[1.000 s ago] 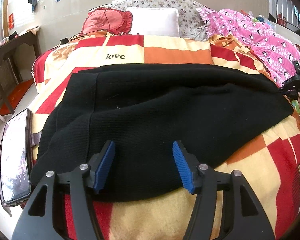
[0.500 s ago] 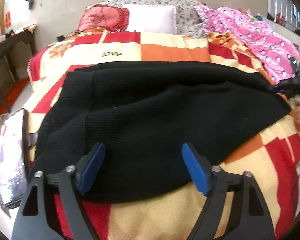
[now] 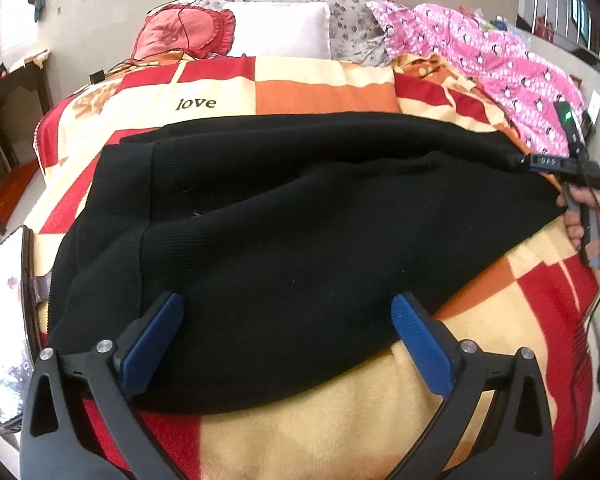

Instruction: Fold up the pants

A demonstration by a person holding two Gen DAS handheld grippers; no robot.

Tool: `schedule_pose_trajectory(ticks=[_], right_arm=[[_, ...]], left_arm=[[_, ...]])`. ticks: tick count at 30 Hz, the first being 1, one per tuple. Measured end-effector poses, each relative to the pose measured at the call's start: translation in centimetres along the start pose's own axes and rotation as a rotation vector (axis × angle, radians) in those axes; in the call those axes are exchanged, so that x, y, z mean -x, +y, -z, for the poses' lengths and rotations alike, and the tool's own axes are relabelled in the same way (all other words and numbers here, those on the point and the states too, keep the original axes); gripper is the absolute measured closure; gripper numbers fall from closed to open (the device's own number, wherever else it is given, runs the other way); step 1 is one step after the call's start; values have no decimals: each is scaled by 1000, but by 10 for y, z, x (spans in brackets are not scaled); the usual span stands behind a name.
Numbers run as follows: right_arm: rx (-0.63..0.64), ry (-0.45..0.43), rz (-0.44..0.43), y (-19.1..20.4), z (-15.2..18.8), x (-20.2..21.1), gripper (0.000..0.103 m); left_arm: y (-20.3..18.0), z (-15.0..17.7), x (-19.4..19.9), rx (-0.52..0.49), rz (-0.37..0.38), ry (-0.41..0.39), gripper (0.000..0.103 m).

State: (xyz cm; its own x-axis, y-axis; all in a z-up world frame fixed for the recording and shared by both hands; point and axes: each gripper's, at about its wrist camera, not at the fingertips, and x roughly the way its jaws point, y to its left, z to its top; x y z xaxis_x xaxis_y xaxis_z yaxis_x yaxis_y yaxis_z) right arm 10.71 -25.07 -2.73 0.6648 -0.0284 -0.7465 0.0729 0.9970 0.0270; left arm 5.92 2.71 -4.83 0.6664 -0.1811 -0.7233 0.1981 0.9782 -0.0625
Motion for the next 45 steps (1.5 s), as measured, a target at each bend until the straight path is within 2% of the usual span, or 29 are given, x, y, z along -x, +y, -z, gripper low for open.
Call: schedule_pose_trajectory(ticks=[6, 11, 15, 26, 28, 29, 30, 34, 37, 41, 44, 45], right_arm=[[23, 7, 25, 5, 0, -1, 14], [14, 8, -4, 1, 0, -1, 11], [31, 12, 20, 6, 1, -2, 11], [26, 13, 15, 4, 1, -2, 9], [28, 13, 17, 5, 1, -2, 9], [28, 13, 18, 5, 1, -2, 9], [27, 13, 17, 4, 1, -2, 9], [27, 13, 16, 4, 1, -2, 9], [26, 12, 15, 4, 1, -2, 9], [24, 12, 12, 4, 1, -2, 9], [23, 12, 11, 3, 1, -2, 9], [24, 12, 12, 3, 1, -2, 9]], left_arm=[[0, 2, -1, -8, -4, -2, 0], [3, 3, 1, -6, 7, -13, 0], [3, 4, 1, -6, 10, -17, 0], [8, 2, 7, 23, 30, -18, 0], [17, -4, 15, 81, 75, 2, 0], [22, -12, 22, 101, 120, 11, 0], [28, -22, 30, 112, 133, 0, 0], [70, -80, 65, 122, 102, -95, 0], [111, -135, 57, 121, 104, -38, 0], [147, -176, 12, 155, 122, 122, 2], [158, -179, -30, 116, 93, 238, 26], [160, -177, -42, 116, 99, 273, 39]])
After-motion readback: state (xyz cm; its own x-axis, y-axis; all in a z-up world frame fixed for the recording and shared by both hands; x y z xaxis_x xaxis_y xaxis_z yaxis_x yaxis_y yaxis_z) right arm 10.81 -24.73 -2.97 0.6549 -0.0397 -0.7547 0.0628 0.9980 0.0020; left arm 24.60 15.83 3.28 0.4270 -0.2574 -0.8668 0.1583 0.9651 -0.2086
